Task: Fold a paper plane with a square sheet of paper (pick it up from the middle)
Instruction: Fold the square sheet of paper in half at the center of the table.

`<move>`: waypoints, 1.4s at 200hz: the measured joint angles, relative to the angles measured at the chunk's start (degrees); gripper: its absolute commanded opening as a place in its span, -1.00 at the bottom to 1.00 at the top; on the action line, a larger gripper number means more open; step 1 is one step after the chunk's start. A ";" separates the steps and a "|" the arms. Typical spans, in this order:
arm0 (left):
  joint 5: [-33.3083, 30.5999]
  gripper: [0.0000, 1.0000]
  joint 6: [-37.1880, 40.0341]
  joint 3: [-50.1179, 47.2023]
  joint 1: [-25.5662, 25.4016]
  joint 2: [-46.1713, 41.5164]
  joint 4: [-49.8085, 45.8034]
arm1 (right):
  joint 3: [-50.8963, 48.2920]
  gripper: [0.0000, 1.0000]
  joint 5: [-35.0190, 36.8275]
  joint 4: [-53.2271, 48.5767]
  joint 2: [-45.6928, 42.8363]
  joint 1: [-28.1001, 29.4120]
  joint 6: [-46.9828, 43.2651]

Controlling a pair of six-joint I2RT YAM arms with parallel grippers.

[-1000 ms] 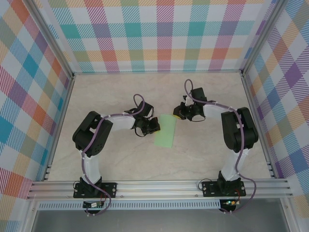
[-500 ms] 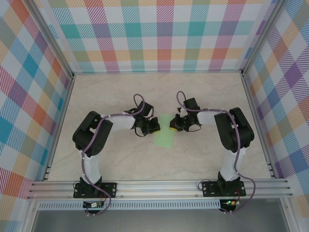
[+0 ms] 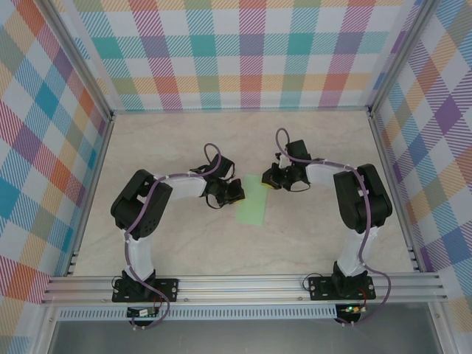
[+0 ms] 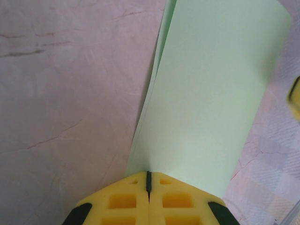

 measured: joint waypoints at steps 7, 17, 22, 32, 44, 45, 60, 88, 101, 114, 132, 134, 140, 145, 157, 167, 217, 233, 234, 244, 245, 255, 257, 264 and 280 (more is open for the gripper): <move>0.02 -1.00 0.00 0.00 0.00 0.00 0.00 | 0.52 -0.86 -0.11 0.37 0.48 -0.24 0.00; 0.02 -1.00 0.00 0.00 0.00 0.00 0.00 | 0.63 -0.85 -0.07 0.83 1.03 -0.33 0.02; 0.02 -1.00 0.00 0.00 0.00 0.00 0.00 | 0.63 -0.85 -0.07 0.81 1.42 -0.31 0.02; 0.02 -1.00 0.00 0.00 0.00 0.00 0.00 | 0.61 -0.85 0.04 0.81 2.29 -0.31 0.00; 0.00 -1.00 0.04 0.00 0.00 0.00 0.00 | 0.55 -0.85 0.46 0.72 3.37 -0.31 -0.02; 0.00 -1.00 0.04 0.00 0.00 0.00 0.00 | 0.55 -0.85 0.50 0.72 3.43 -0.31 -0.02; 0.00 -1.00 0.20 0.00 0.00 0.00 0.00 | 0.28 -0.85 0.81 0.74 4.55 -0.31 -0.07; 0.00 -1.00 0.24 0.00 0.00 0.00 0.00 | 0.33 -0.84 0.57 0.66 4.55 -0.31 -0.09; 0.00 -1.00 0.24 0.00 0.00 0.00 0.00 | 0.66 -0.84 0.59 0.02 4.52 -0.39 -0.28; 0.02 -1.00 0.24 0.00 0.00 0.02 0.00 | 1.22 -0.83 0.55 -0.90 4.52 -0.85 -0.48; 0.02 -1.00 0.24 0.00 0.00 0.02 0.00 | 2.40 -0.81 0.22 -1.70 4.52 -1.62 -0.68; 0.02 -1.00 0.26 0.00 0.00 0.02 0.00 | 2.56 -0.81 0.20 -1.77 4.52 -1.77 -0.70; 0.02 -1.00 0.24 0.00 0.00 0.02 0.00 | 3.17 -0.81 0.17 -2.03 4.52 -2.16 -0.74; 0.02 -1.00 0.24 0.00 0.00 0.02 0.00 | 3.63 -0.81 0.15 -2.25 4.52 -2.38 -0.79; 0.02 -1.00 0.24 0.00 0.00 0.00 0.00 | 4.66 -0.81 0.13 -2.34 4.52 -2.80 -0.96; 0.02 -1.00 0.26 0.00 0.00 0.00 0.00 | 5.20 -0.81 0.15 -2.36 4.55 -3.13 -1.14; 0.02 -1.00 0.24 0.00 0.00 0.02 0.00 | 5.46 -0.83 0.61 -2.56 7.08 -3.23 -1.36; 0.02 -1.00 0.24 0.00 0.00 0.00 0.00 | 5.55 -0.82 -0.09 -2.14 7.98 -3.34 -1.36; 0.02 -1.00 0.24 0.00 0.00 0.02 0.00 | 5.55 -0.83 -0.11 -2.14 7.98 -3.34 -1.36; 0.02 -1.00 0.24 0.00 0.00 0.00 0.00 | 5.55 -0.83 -0.07 -2.14 7.98 -3.34 -1.36; 0.02 -1.00 0.24 0.00 0.00 0.02 0.00 | 5.55 -0.83 -0.09 -2.14 7.98 -3.34 -1.36; 0.02 -1.00 0.24 0.00 0.00 0.00 0.00 | 5.55 -0.82 -0.04 -2.16 8.00 -3.34 -1.36; 0.02 -1.00 0.24 0.00 0.00 0.02 0.00 | 5.55 -0.82 -0.04 -2.16 8.00 -3.34 -1.36; 0.02 -1.00 0.24 0.00 0.00 0.02 0.00 | 5.57 -0.82 0.04 -2.19 8.00 -3.34 -1.36; 0.02 -1.00 0.24 0.00 0.00 0.00 0.00 | 5.90 -0.80 0.59 -2.78 8.00 -3.34 -1.40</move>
